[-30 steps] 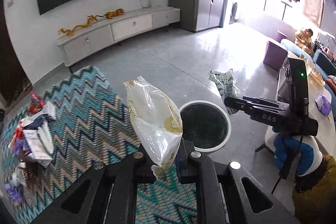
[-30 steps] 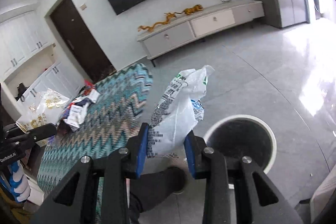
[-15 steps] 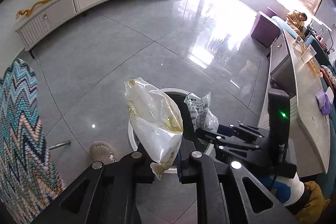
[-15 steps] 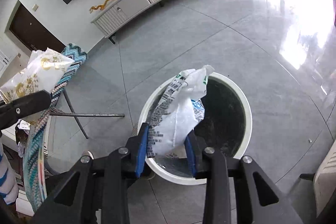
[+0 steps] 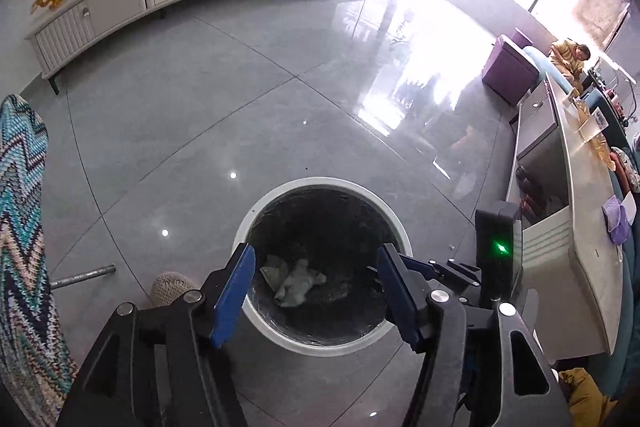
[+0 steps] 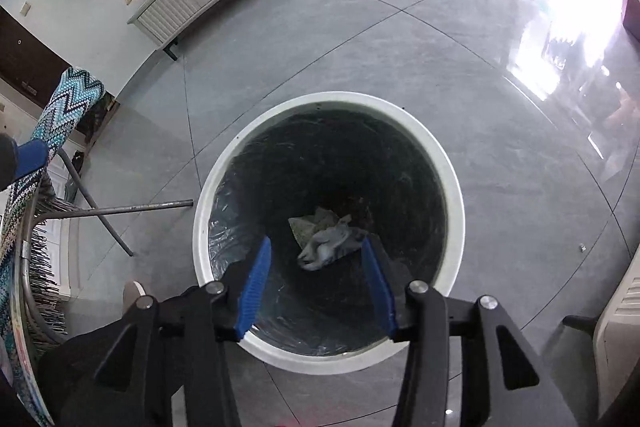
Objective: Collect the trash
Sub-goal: 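Move both open tools back toward the wrapper pile on the rug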
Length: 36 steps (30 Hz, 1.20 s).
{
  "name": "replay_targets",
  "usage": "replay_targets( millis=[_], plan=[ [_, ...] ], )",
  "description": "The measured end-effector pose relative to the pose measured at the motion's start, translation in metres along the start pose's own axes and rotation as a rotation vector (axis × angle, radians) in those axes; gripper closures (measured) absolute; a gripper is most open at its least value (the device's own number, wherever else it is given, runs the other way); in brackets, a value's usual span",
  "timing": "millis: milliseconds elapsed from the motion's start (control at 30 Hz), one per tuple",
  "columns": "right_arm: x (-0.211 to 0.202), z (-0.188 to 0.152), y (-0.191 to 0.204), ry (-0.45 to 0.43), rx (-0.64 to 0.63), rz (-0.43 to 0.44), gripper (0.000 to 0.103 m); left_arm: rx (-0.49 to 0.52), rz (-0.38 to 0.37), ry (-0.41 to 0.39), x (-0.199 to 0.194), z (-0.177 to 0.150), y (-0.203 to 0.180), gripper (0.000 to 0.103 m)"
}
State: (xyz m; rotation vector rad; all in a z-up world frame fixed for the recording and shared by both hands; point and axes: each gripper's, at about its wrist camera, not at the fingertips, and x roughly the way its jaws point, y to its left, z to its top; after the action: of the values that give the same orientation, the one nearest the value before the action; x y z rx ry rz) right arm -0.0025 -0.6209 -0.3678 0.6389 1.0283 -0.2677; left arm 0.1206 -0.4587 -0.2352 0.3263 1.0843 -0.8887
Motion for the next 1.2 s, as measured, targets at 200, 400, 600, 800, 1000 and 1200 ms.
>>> replay_targets(
  millis=[200,400,600,800,1000,1200],
  plan=[
    [-0.053,0.005,0.026,-0.101,-0.037,-0.014,0.057,0.0,0.016,-0.097,-0.06,-0.009,-0.002,0.042],
    [-0.119,0.002,0.074,-0.217,-0.125,0.005,0.057,0.017,0.074,-0.147,-0.12,-0.036,0.006,0.042],
    [-0.169,-0.01,0.144,-0.283,-0.256,0.053,0.057,-0.021,0.153,-0.232,-0.187,-0.081,0.043,0.034],
    [-0.203,-0.025,0.225,-0.326,-0.392,0.095,0.057,-0.134,0.221,-0.324,-0.254,-0.14,0.11,0.027],
    [-0.216,-0.045,0.299,-0.315,-0.535,0.142,0.057,-0.247,0.316,-0.377,-0.305,-0.199,0.188,0.024],
    [-0.2,-0.06,0.371,-0.244,-0.68,0.18,0.055,-0.398,0.424,-0.398,-0.339,-0.255,0.285,0.021]
  ],
)
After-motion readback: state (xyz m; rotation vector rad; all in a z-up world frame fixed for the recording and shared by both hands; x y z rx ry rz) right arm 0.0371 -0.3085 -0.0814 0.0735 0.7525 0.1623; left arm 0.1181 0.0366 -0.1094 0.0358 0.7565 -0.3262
